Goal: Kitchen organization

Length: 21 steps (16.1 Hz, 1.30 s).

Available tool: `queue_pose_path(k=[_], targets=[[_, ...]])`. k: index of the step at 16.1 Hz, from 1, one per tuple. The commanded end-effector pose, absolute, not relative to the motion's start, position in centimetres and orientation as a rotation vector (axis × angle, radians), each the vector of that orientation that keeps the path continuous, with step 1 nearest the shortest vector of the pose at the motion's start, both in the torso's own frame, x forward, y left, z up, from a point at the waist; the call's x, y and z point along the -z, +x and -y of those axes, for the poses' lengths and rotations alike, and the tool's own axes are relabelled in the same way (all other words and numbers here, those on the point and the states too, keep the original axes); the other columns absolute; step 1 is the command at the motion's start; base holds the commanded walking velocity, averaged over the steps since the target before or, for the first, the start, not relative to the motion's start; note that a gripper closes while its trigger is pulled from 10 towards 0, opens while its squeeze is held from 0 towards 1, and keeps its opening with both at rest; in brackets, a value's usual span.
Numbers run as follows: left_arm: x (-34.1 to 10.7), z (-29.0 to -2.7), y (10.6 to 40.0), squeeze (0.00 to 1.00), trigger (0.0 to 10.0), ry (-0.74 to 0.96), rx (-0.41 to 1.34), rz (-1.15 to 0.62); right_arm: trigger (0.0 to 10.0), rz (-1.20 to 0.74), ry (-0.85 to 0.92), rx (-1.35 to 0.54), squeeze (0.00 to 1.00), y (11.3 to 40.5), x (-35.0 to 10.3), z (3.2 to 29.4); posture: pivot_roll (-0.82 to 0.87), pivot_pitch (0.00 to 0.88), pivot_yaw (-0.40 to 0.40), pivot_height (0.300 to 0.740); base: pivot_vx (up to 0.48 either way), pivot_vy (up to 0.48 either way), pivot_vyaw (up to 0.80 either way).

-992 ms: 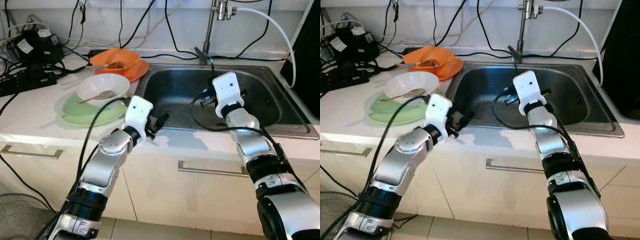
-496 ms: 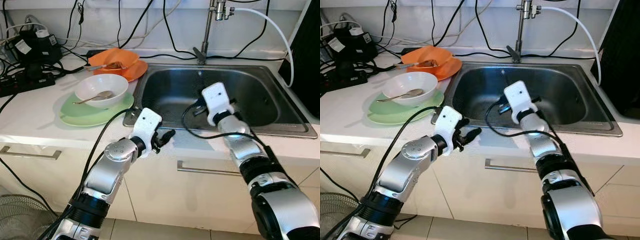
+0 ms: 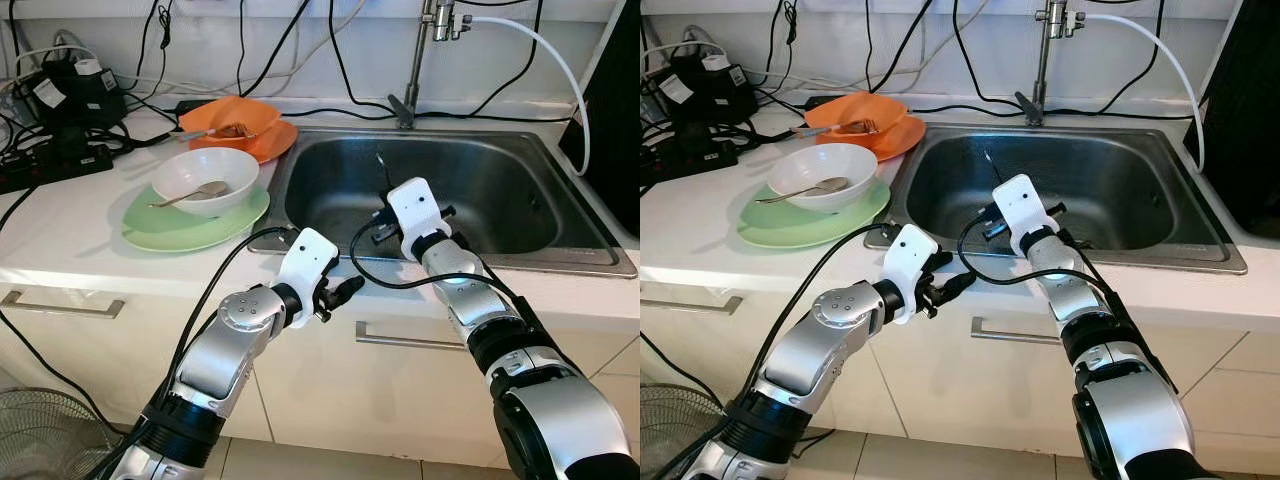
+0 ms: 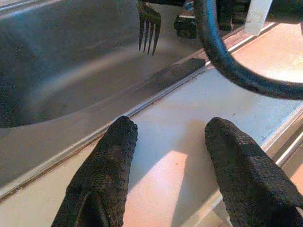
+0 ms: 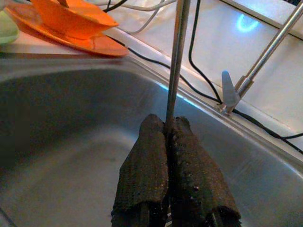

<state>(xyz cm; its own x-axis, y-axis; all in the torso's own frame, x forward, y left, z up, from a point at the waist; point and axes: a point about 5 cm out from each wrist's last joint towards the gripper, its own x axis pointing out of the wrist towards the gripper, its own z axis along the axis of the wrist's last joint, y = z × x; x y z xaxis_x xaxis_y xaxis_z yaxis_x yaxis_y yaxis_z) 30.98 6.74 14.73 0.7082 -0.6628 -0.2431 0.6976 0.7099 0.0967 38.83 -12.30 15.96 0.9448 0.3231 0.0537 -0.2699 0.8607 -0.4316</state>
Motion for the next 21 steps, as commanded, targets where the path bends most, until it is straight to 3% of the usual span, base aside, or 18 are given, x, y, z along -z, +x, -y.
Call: queue_pose_path(k=[1,8,9,10,11,12,13,19,20,21], targets=[[-15.18,-6.78,30.93,0.00,10.0,0.196,0.754,-0.184,10.0,0.155,-0.439,-0.326,0.00,39.01,-16.64,11.87,0.02,0.000,0.054,0.740,0.000,0.000,0.00],[-15.47,-7.45,31.31,0.00,10.0,0.188,0.701,-0.179,10.0,0.133,-0.434,-0.327,0.00,38.90,-16.09,11.94,0.04,0.000,0.038,0.740,0.000,0.000,0.00],[-15.44,-7.53,31.30,0.00,10.0,0.188,0.698,-0.180,10.0,0.133,-0.432,-0.328,0.47,38.90,-16.10,11.93,0.04,0.000,0.038,0.740,0.000,0.000,0.00],[-15.42,-7.57,31.27,0.00,10.0,0.187,0.695,-0.181,10.0,0.133,-0.434,-0.331,0.80,38.89,-16.08,11.91,0.04,0.000,0.036,0.740,0.000,0.000,0.00],[-15.40,-7.58,31.26,0.00,10.0,0.186,0.694,-0.182,10.0,0.133,-0.435,-0.332,0.76,38.87,-16.05,11.88,0.04,0.000,0.035,0.740,0.000,0.000,0.00],[-15.39,-7.59,31.25,0.00,10.0,0.185,0.693,-0.183,10.0,0.131,-0.436,-0.334,0.20,38.85,-15.98,11.83,0.04,0.000,0.035,0.740,0.000,0.000,0.00],[-15.38,-7.63,31.28,0.00,10.0,0.184,0.690,-0.185,10.0,0.128,-0.437,-0.339,0.00,38.81,-15.86,11.71,0.04,0.000,0.035,0.740,0.000,0.000,0.00],[-15.43,-7.75,31.41,0.00,10.0,0.187,0.685,-0.185,10.0,0.124,-0.434,-0.342,0.00,38.81,-15.81,11.65,0.04,0.000,0.037,0.740,0.000,0.000,0.00],[-15.45,-7.75,31.44,0.00,10.0,0.188,0.685,-0.184,10.0,0.123,-0.426,-0.334,1.00,38.81,-15.80,11.73,0.04,0.000,0.039,0.740,0.000,0.000,0.00],[-15.46,-7.73,31.45,0.00,10.0,0.189,0.686,-0.183,10.0,0.123,-0.427,-0.332,1.00,38.81,-15.80,11.75,0.04,0.000,0.039,0.740,0.000,0.000,0.00]])
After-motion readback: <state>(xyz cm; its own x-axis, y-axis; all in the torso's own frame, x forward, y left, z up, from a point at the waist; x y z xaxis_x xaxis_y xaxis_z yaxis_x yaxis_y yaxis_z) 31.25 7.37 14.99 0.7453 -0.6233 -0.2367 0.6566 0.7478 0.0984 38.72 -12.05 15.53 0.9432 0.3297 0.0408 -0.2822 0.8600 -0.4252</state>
